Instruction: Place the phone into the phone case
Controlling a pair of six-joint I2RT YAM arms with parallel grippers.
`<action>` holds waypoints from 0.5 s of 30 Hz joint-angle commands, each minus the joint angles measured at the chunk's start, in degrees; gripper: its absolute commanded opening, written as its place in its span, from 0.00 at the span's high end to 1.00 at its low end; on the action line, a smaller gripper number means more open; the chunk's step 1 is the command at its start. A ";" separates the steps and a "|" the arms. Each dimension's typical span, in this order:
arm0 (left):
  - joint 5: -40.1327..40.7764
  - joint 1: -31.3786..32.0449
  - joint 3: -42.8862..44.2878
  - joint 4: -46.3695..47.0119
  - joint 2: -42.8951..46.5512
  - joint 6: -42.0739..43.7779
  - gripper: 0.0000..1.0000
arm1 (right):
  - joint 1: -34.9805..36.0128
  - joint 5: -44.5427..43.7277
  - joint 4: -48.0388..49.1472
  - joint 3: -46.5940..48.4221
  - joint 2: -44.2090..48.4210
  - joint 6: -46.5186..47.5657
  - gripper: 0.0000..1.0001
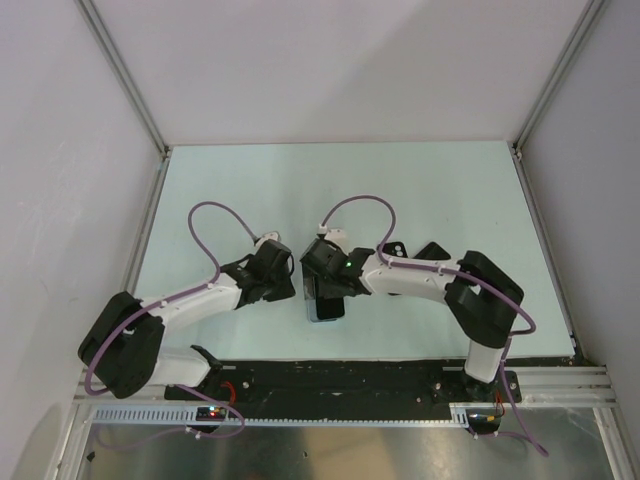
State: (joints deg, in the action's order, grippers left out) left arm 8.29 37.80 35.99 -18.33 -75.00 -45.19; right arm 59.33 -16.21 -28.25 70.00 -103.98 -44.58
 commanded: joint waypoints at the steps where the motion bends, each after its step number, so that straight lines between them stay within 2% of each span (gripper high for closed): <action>1: -1.06 -0.19 0.22 1.72 -0.40 -0.36 0.69 | -2.60 0.29 3.65 -2.92 8.26 1.35 0.08; 5: -1.89 -0.23 0.74 2.03 -1.24 -0.26 0.71 | -6.72 5.11 8.90 -8.65 12.35 3.93 0.16; 11: -3.08 -0.03 1.55 2.87 -3.27 -0.67 0.73 | -9.78 11.08 12.18 -10.27 11.28 7.39 0.35; 15: -3.70 0.38 2.20 3.40 -4.76 -0.96 0.74 | -10.41 13.15 13.29 -10.50 9.42 8.00 0.40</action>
State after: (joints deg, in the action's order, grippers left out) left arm 5.67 37.85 36.01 -16.95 -78.59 -45.21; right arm 49.25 -6.90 -18.85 59.66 -92.73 -38.81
